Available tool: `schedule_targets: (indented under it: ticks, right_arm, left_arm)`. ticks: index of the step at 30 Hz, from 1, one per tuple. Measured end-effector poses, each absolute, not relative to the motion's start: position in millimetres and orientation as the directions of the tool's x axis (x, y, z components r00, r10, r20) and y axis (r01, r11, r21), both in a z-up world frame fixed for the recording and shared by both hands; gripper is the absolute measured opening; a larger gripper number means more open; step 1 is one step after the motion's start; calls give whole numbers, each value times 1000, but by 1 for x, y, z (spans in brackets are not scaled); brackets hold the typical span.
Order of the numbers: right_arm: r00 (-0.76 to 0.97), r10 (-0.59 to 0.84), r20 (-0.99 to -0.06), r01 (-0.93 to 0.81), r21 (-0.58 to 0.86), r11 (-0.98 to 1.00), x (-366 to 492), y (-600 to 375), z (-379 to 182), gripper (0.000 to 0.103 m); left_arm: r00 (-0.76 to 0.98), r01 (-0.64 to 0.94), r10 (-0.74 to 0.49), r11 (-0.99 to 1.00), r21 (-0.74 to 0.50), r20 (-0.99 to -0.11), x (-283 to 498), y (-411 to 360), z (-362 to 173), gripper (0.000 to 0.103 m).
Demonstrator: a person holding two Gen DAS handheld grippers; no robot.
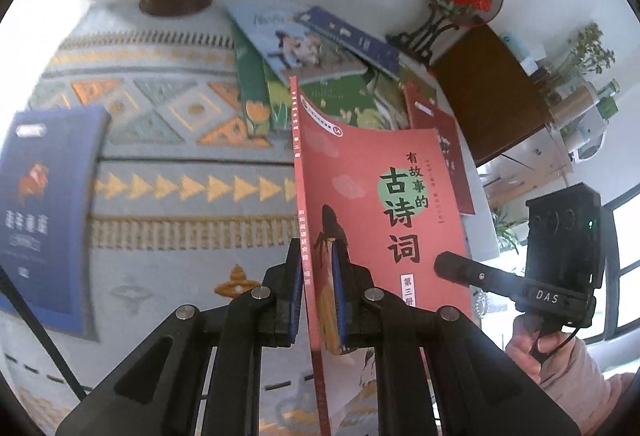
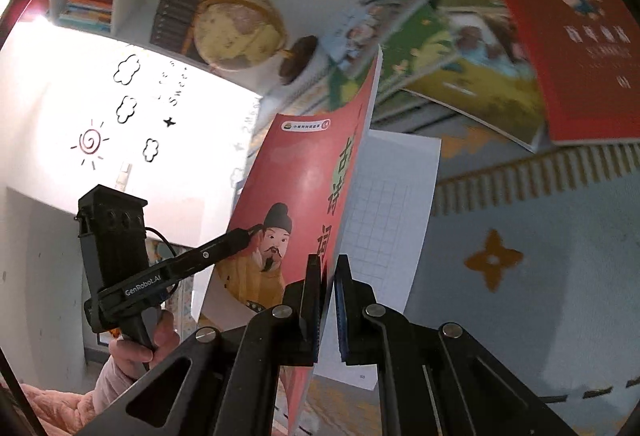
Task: Organize books
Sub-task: 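Lift the red book with both grippers and carry it beside the blue book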
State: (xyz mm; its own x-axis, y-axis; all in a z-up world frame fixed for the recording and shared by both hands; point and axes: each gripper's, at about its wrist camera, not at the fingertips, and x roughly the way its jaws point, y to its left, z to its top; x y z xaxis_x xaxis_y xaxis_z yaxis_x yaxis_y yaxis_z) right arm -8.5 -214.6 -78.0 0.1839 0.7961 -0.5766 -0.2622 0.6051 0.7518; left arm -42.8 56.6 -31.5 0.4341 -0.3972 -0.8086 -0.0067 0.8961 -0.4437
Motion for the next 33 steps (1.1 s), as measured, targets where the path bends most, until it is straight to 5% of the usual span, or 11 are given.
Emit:
schedule_targets:
  ticks: [19,33]
  right_arm:
    - [214,885,-413,-433,772,465,-28,-138,5,7]
    - [-28,850,-526,-444,768,461,16,29,-59,8]
  left_arm:
    - [605,-23,-316,910,-413,-731,-84,132,46,12]
    - [593,-247,-218,867,-433,-775,-71,278,-17,18]
